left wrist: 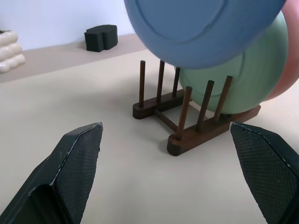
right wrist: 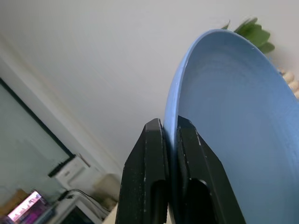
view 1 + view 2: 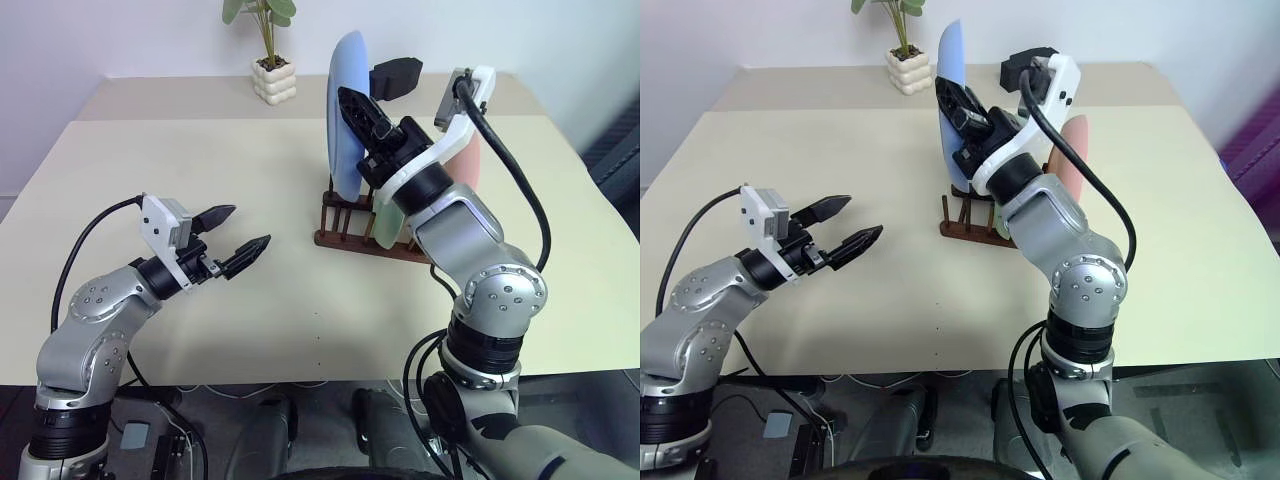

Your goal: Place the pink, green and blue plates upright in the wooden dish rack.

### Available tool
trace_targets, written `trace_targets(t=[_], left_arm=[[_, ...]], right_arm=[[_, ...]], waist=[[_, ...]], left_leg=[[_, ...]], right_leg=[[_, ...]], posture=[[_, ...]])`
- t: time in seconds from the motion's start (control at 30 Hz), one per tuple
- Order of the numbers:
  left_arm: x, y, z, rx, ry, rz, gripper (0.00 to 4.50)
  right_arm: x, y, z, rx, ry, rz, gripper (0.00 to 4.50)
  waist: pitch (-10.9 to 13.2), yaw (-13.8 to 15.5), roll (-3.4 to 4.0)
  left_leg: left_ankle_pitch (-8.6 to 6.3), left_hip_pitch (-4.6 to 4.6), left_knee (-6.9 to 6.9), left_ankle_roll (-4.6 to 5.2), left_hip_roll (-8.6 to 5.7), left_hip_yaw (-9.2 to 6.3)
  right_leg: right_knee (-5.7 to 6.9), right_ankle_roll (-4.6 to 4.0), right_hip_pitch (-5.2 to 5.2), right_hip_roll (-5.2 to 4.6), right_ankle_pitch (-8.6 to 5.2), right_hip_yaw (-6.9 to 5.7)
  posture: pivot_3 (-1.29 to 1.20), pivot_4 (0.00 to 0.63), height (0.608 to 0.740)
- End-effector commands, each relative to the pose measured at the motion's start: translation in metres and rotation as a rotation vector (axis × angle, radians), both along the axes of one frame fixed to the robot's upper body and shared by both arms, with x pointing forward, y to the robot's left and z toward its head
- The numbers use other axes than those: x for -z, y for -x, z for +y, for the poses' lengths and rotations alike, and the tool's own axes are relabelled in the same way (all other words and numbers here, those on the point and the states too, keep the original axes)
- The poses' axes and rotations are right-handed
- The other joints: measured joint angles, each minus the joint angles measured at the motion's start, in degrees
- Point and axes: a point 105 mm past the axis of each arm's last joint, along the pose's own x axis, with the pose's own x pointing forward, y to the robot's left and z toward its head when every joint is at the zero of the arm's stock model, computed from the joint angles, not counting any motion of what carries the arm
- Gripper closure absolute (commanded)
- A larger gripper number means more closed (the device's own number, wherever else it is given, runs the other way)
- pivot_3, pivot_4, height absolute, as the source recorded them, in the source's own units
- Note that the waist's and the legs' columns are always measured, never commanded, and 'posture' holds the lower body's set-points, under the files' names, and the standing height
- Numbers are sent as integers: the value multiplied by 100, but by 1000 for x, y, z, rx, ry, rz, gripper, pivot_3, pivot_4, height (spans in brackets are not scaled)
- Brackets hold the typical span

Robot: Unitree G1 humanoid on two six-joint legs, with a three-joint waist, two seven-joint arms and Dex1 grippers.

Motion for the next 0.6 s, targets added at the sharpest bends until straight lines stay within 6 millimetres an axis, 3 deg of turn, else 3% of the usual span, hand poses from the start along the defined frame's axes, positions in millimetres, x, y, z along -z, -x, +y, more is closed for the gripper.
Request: trace_targets(t=[0.03,0.6], left_arm=[[-8,2,-3,20,-4,-27,23],[-9,3,-1,16,-11,-24,23]], right_arm=[[-8,11,1,-11,-32,-17,4500],[12,0,-7,70,-56,126,4500]], waist=[[0,0,0],[0,-1,0]], left_leg=[[0,0,0,0,0,0],[0,-1,0,1,1,0]], right_leg=[[0,-1,0,0,0,0],[-2,-7,0,0,-4,0]], posture=[[0,150,730],[0,150,730]])
